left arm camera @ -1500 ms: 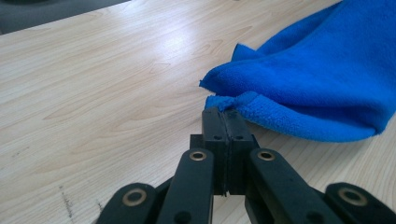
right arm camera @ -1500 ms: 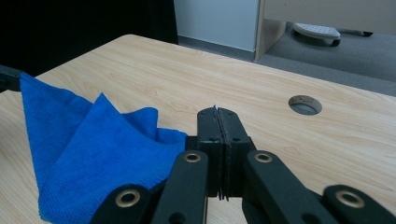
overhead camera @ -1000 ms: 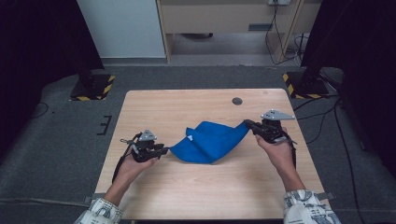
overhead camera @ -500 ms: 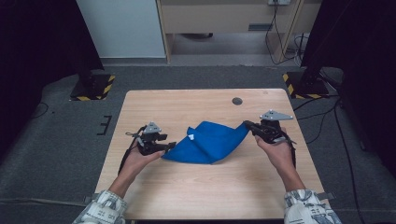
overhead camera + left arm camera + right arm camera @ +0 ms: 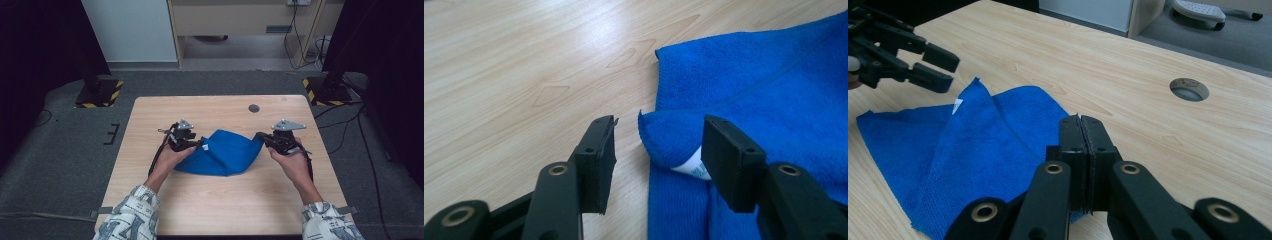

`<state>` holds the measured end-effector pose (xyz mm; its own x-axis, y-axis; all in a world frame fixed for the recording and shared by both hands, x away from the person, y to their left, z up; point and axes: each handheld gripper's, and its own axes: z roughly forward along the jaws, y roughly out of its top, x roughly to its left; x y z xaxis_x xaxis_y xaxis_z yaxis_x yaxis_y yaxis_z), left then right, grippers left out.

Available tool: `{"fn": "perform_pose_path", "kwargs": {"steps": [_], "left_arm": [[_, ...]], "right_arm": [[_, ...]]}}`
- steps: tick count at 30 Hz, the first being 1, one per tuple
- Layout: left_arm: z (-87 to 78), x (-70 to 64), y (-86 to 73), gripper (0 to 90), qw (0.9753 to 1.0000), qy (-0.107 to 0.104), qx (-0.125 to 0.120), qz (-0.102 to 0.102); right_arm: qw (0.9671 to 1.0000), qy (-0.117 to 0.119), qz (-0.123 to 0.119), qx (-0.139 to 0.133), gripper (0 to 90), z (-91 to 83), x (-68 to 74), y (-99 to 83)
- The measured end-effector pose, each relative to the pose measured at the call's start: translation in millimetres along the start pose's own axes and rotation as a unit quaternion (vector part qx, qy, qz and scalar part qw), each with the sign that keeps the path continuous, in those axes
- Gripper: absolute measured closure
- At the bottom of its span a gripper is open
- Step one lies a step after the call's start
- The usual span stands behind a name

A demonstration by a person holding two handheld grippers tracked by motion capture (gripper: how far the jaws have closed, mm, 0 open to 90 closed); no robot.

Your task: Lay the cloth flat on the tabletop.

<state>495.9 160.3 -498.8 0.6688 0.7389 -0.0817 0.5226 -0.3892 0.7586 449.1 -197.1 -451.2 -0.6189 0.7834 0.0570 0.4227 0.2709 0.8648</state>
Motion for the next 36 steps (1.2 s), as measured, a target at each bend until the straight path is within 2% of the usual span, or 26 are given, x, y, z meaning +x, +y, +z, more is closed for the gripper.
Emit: {"fn": "perform_pose_path", "kwargs": {"steps": [3,4,6,12,15,16,17,20,22,25,30,33,36], "left_arm": [[9.2,-1.0,0.0,47.4,1.0,0.0,0.005,-0.005],[14.4,-2.2,-0.5,46.9,0.9999,0.004,0.015,0.0],[16.4,-2.9,-0.7,47.7,0.9999,0.006,0.016,0.0],[24.3,-2.9,-0.8,50.6,0.9997,-0.005,0.017,-0.014],[26.6,-3.3,-0.8,60.8,0.9996,-0.012,0.018,-0.019],[27.4,-3.9,-1.0,60.8,0.9995,-0.013,0.022,-0.017],[29.4,-6.0,-1.9,67.4,0.9992,-0.014,0.034,-0.015],[31.2,-7.5,-3.5,73.3,0.9989,-0.01,0.045,-0.01],[31.6,-7.6,-4.8,81.9,0.9991,-0.009,0.038,-0.018],[30.9,-6.5,-5.5,88.1,0.9991,-0.005,0.036,-0.021],[26.9,-5.4,-5.0,89.3,0.9992,-0.007,0.031,-0.022],[18.9,-6.0,-3.0,89.7,0.9997,-0.003,0.014,-0.021],[12.0,-7.5,-1.3,89.9,0.9998,-0.004,0.007,-0.018]], "right_arm": [[1.0,0.001,0.001,0.002,89.2,1.9,1.4,-0.5],[1.0,0.002,-0.001,0.002,89.2,2.3,1.4,-0.5],[1.0,0.003,0.0,0.002,89.2,2.9,1.9,-0.5],[1.0,0.005,-0.001,0.004,89.2,3.8,1.7,-1.1],[1.0,0.005,0.0,0.004,89.2,4.0,1.7,-1.2],[1.0,0.005,0.001,0.004,89.2,4.1,1.9,-1.3],[1.0,0.006,0.002,0.005,89.1,4.1,2.0,-1.6],[1.0,0.005,0.003,0.005,89.1,4.1,1.6,-1.8],[1.0,0.004,0.005,0.003,89.1,3.0,0.9,-1.5],[1.0,0.003,0.004,0.0,89.1,2.0,0.5,-1.4],[1.0,0.001,0.006,0.002,89.2,0.0,-1.8,-4.6],[0.9999,-0.002,0.01,0.001,89.2,-1.5,-3.7,-6.5],[0.9999,-0.003,0.01,-0.001,89.2,-3.4,-4.6,-6.2]]}}
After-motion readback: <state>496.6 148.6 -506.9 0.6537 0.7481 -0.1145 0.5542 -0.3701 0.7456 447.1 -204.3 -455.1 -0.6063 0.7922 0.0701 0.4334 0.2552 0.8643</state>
